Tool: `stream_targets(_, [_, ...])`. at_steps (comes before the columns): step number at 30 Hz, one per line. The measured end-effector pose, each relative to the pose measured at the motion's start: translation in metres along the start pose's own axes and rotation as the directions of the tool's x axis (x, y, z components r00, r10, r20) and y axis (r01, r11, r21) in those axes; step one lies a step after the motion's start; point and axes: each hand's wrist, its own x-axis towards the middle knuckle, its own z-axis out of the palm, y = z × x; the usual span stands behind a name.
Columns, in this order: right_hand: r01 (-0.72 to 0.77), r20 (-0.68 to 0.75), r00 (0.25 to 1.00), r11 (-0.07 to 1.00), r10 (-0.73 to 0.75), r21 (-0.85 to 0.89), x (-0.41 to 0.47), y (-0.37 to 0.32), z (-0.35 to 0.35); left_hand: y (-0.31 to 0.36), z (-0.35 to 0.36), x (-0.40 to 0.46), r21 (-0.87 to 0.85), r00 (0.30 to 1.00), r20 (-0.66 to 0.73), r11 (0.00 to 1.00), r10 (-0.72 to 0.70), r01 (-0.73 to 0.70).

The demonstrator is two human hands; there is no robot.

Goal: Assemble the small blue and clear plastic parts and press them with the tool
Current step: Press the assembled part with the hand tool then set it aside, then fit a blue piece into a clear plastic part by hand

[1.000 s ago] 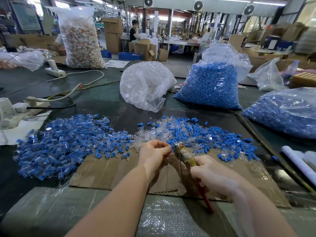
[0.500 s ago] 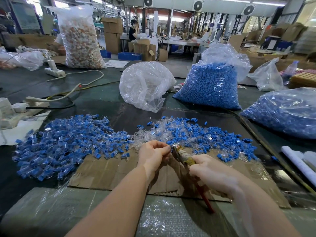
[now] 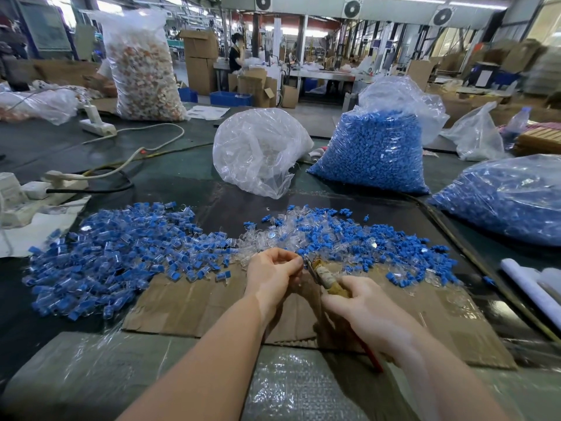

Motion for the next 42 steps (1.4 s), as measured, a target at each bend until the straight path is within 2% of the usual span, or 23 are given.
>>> stream_targets(2, [0.022,-0.097,0.995,0.998,-0.017,0.057,-0.001,0.006,-0.002,0.000,0.000,-0.002,-0.003,1.000,0.000,1.000,0.005,-0.005])
stream_targets(4, [0.029,-0.248,0.968,0.998,-0.044,-0.063,0.003,0.016,-0.006,-0.001,0.000,-0.003,0.001,1.000,-0.001,1.000,0.020,-0.020])
stream_targets(6, [-0.059,-0.395,0.917,0.957,-0.060,-0.284,0.008,0.028,-0.013,-0.003,0.000,-0.005,0.024,0.999,-0.006,0.998,0.051,-0.051])
stream_targets(8, [-0.165,-0.501,0.860,0.873,-0.101,-0.460,0.011,0.039,-0.022,-0.004,0.001,-0.005,0.088,0.995,-0.008,0.992,0.096,-0.095])
stream_targets(10, [-0.269,-0.556,0.824,0.789,-0.109,-0.553,0.013,0.047,-0.028,-0.006,0.002,-0.006,0.180,0.989,-0.003,0.972,0.151,-0.148])
stream_targets(13, [-0.393,-0.607,0.791,0.701,-0.072,-0.595,0.016,0.056,-0.033,-0.007,0.002,-0.007,0.295,0.975,0.008,0.931,0.221,-0.214])
stream_targets(18, [-0.415,-0.609,0.792,0.685,-0.052,-0.599,0.016,0.059,-0.033,-0.007,0.000,-0.010,0.278,0.969,0.023,0.930,0.245,-0.241])
stream_targets(21, [-0.423,-0.585,0.810,0.667,-0.025,-0.614,0.015,0.056,-0.032,-0.001,-0.007,-0.009,0.294,0.954,-0.036,0.916,0.297,-0.274])
stream_targets(23, [-0.427,-0.575,0.818,0.646,-0.022,-0.632,0.014,0.055,-0.032,0.005,-0.017,-0.006,0.422,0.916,-0.105,0.852,0.387,-0.311])
stream_targets(25, [-0.431,-0.567,0.824,0.629,-0.019,-0.647,0.012,0.051,-0.032,0.013,-0.035,0.000,0.589,0.857,-0.170,0.747,0.486,-0.307])
stream_targets(29, [-0.441,-0.590,0.801,0.569,-0.098,-0.694,0.007,0.044,-0.026,0.020,-0.076,0.013,0.844,0.757,-0.227,0.511,0.612,-0.161])
stream_targets(32, [-0.402,-0.588,0.787,0.570,-0.184,-0.717,0.007,0.038,-0.021,0.019,-0.095,0.018,0.913,0.756,-0.215,0.402,0.618,-0.069])
stream_targets(37, [-0.303,-0.554,0.788,0.614,-0.269,-0.729,0.010,0.030,-0.013,0.015,-0.098,0.019,0.950,0.773,-0.208,0.312,0.599,0.014])
stream_targets(39, [-0.249,-0.531,0.792,0.635,-0.301,-0.731,0.014,0.028,-0.009,0.014,-0.090,0.018,0.952,0.769,-0.163,0.302,0.619,-0.041])
stream_targets(42, [-0.104,-0.452,0.815,0.677,-0.362,-0.728,0.025,0.023,0.002,0.011,-0.071,0.014,0.920,0.772,-0.006,0.305,0.636,-0.245])
